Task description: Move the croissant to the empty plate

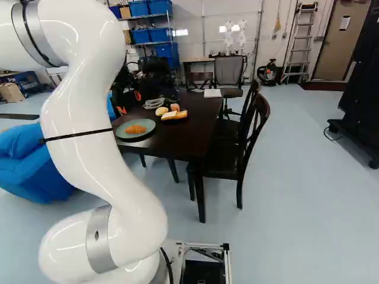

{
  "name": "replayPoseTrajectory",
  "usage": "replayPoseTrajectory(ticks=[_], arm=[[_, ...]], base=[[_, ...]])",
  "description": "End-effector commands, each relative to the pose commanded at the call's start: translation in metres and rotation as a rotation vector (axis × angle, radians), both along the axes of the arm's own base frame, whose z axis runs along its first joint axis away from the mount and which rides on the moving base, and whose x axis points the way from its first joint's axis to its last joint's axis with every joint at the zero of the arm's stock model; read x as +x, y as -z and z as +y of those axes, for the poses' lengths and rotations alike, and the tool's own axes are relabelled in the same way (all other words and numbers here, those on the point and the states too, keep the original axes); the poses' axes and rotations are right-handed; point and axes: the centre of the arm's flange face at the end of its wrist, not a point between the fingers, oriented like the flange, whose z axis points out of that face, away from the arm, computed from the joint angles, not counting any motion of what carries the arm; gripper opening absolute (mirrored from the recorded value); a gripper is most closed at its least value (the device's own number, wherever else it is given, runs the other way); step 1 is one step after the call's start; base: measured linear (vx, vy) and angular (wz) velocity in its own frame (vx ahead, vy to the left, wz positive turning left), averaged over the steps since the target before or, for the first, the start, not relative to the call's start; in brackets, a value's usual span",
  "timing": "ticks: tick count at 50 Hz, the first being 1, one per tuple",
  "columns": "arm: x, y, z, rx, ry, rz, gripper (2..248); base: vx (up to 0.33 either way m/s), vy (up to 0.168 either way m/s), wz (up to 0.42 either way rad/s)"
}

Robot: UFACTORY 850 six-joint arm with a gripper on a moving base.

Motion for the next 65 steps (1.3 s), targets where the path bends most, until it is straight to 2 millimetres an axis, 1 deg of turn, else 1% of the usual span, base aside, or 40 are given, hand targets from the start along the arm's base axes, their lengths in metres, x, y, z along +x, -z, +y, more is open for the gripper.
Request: replayPoseTrajectory(ticks=[17, 33, 49, 65], arm=[[-0.001, 0.002, -0.002, 0.004, 0.01, -0.006, 247], [-0.003, 0.007, -0.009, 0.018, 0.042, -0.026, 247], [-0.006, 0.016, -0.021, 0.041, 0.094, -0.058, 247], [-0.013, 0.03, -0.037, 0.076, 0.168, -0.104, 247]], base=[[0.0, 0.0, 0.0], [0.0, 0.0, 0.0], [0.0, 0.0, 0.0], [0.0, 0.0, 0.0]])
